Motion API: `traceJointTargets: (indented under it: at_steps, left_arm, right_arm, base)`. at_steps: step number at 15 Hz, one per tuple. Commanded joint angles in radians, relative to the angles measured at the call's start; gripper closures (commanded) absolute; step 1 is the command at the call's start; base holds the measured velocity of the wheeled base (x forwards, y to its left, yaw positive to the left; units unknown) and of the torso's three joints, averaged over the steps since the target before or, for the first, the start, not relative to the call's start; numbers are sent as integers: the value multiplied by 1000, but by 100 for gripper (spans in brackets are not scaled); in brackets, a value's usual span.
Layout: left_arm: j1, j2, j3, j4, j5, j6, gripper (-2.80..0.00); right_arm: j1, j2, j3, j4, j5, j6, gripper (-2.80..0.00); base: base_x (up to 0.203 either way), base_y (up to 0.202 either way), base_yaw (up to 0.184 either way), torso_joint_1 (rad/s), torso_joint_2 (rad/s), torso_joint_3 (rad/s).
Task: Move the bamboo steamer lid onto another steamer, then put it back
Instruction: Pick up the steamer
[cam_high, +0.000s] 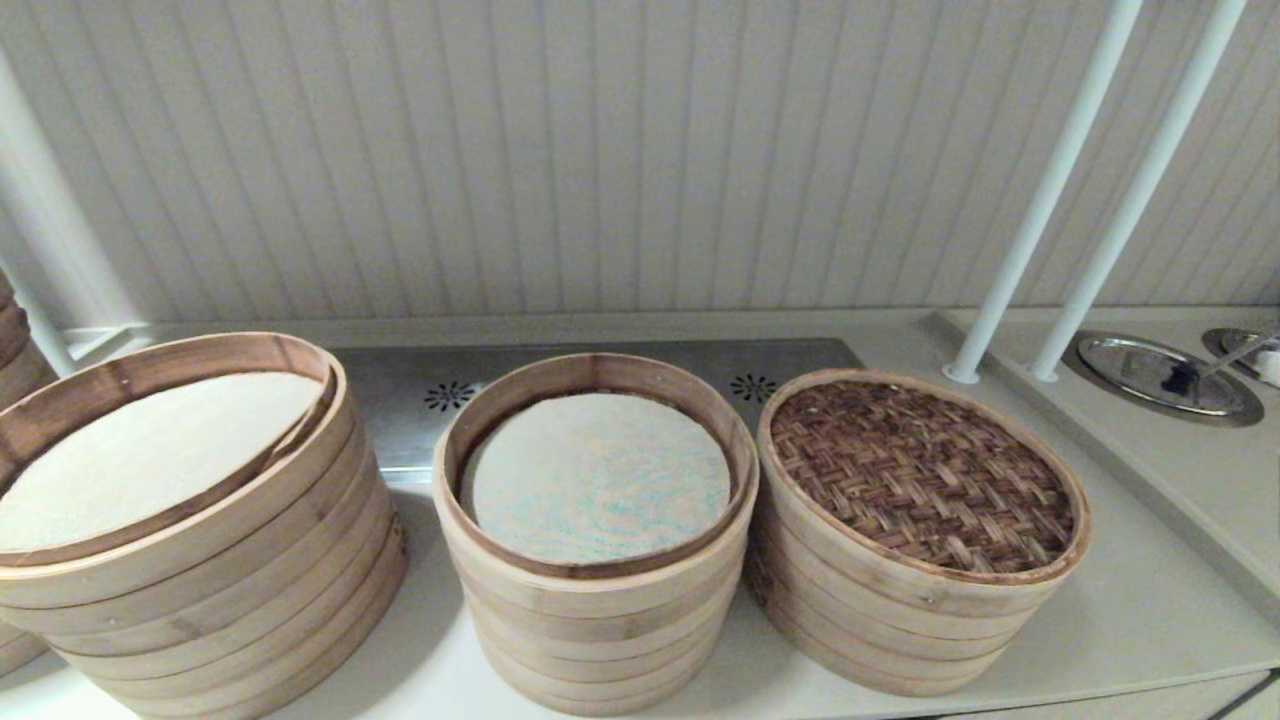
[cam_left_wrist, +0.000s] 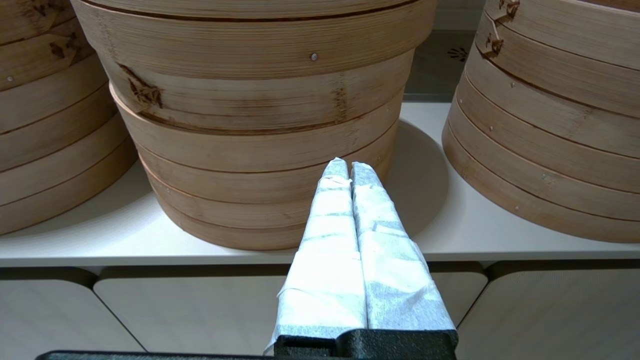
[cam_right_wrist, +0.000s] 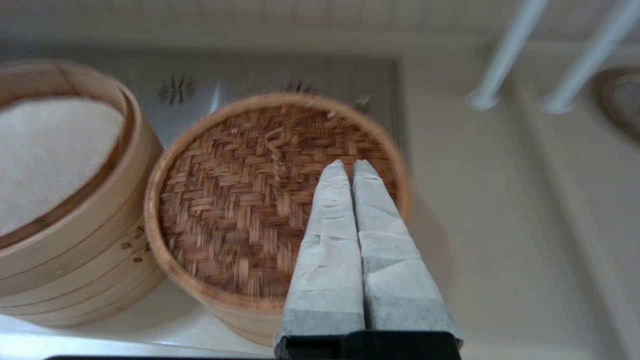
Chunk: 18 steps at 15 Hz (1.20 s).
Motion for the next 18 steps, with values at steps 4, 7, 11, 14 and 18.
traceJointTargets:
  at_steps: [4, 7, 11, 14, 18]
  left_arm:
    - [0, 0, 0, 0, -1, -2, 0]
    - [0, 0, 0, 0, -1, 0, 0]
    - [0, 0, 0, 1, -1, 0, 0]
    - [0, 0, 0, 1, -1, 0, 0]
    - [0, 0, 0, 0, 0, -2, 0]
  right_arm:
    - [56, 450, -129, -52, 0, -32, 0]
    - [64, 645, -195, -169, 4, -51, 0]
    - [70, 665, -209, -228, 7, -51, -280]
    - [85, 661, -200, -228, 7, -52, -280]
    - [109, 636, -172, -225, 6, -55, -280]
  base:
    - [0, 0, 0, 0, 0, 0]
    - [0, 0, 0, 0, 0, 0]
    - [0, 0, 0, 0, 0, 0]
    - [0, 0, 0, 0, 0, 0]
    - [0, 0, 0, 0, 0, 0]
